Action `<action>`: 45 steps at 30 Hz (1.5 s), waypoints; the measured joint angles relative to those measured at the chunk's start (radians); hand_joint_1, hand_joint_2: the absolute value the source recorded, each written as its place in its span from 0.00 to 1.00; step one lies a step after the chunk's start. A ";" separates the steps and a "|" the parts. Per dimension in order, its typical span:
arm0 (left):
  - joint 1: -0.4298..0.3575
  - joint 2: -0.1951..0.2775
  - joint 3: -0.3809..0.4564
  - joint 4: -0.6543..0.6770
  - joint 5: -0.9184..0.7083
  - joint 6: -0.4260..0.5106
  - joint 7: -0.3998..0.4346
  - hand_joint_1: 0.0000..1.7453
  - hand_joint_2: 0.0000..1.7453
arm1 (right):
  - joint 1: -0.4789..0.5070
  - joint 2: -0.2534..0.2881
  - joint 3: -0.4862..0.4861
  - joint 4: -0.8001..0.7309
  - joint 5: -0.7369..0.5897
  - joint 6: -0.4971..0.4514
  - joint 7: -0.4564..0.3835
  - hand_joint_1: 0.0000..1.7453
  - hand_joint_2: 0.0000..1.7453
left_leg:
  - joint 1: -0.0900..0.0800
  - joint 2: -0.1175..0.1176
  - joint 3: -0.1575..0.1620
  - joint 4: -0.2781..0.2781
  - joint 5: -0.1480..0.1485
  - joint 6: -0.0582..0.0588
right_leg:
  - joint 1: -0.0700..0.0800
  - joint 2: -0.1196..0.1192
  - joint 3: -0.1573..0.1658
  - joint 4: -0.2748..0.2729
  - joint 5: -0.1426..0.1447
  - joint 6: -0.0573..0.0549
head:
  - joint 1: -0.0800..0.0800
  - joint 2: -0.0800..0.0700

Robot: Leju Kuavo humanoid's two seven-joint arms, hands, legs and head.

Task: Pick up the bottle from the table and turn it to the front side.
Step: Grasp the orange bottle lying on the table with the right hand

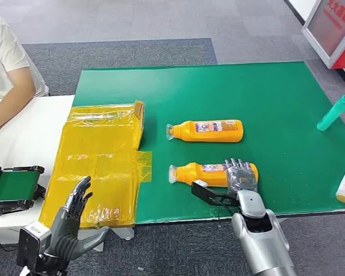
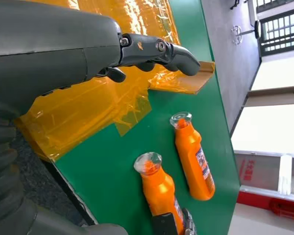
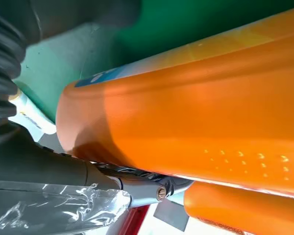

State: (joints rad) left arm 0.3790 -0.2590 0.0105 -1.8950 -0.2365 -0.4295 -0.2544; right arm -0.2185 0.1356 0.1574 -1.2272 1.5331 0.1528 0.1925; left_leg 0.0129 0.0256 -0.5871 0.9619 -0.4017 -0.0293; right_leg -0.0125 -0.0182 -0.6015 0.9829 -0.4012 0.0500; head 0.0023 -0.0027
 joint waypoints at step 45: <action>-0.049 -0.050 0.045 -0.006 0.070 0.049 0.013 0.00 1.00 | 0.274 0.055 0.024 -0.461 -0.640 -0.225 -0.372 1.00 1.00 | 0.000 0.000 0.000 0.000 -0.001 0.000 | 0.000 0.000 0.000 0.000 -0.001 0.000 | 0.000 0.000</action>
State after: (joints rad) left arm 0.3303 -0.3090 0.0550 -1.9005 -0.1666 -0.3800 -0.2412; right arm 0.0559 0.1903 0.1813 -1.6886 0.8929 -0.0726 -0.1796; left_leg 0.0126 0.0255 -0.5875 0.9619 -0.4029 -0.0290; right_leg -0.0127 -0.0184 -0.6017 0.9828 -0.4022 0.0498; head 0.0021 -0.0027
